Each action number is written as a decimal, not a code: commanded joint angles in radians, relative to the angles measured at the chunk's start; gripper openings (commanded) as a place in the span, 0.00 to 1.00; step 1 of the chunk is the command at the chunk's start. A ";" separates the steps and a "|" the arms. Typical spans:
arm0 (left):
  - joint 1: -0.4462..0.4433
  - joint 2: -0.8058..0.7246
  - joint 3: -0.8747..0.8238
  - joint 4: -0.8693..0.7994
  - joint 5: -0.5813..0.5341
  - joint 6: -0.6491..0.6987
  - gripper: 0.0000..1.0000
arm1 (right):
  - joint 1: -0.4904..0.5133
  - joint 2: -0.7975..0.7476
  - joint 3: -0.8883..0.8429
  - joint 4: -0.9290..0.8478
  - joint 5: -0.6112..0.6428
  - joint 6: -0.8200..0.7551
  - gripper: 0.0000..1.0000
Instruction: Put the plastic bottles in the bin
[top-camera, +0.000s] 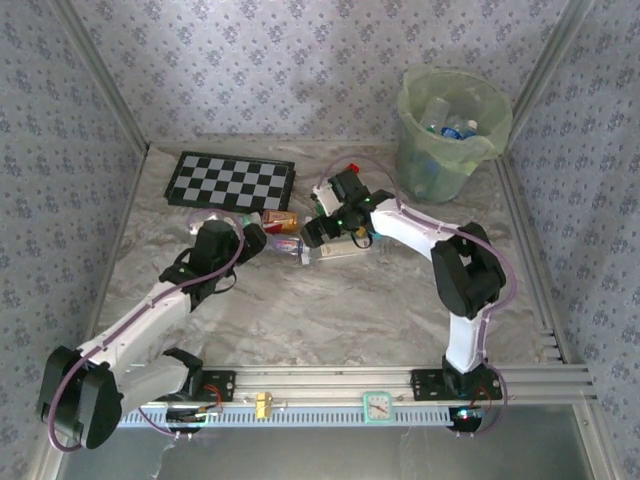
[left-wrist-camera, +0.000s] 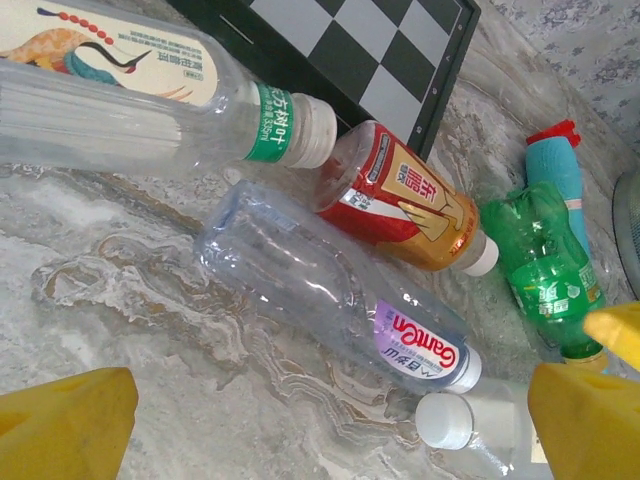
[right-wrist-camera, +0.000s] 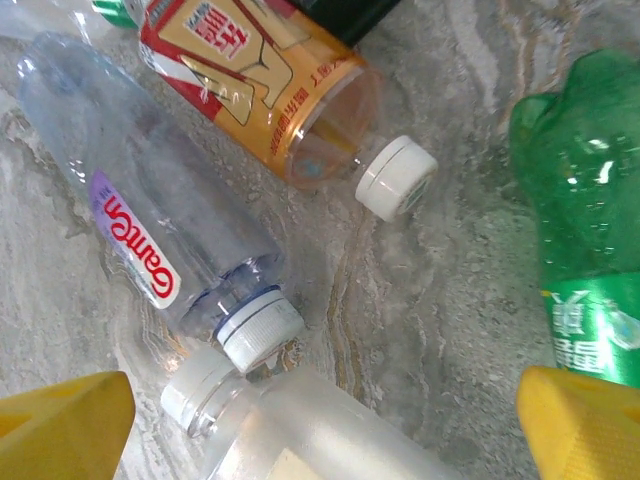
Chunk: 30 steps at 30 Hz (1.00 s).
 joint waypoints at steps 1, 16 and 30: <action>0.009 -0.028 -0.003 -0.019 -0.005 -0.016 1.00 | 0.012 0.035 0.026 -0.069 -0.033 -0.029 1.00; 0.012 -0.019 -0.011 0.002 0.006 -0.031 1.00 | 0.039 -0.044 -0.105 -0.085 0.001 -0.032 1.00; 0.012 -0.011 -0.015 0.021 0.020 -0.044 1.00 | 0.154 -0.124 -0.214 -0.144 0.215 -0.045 0.99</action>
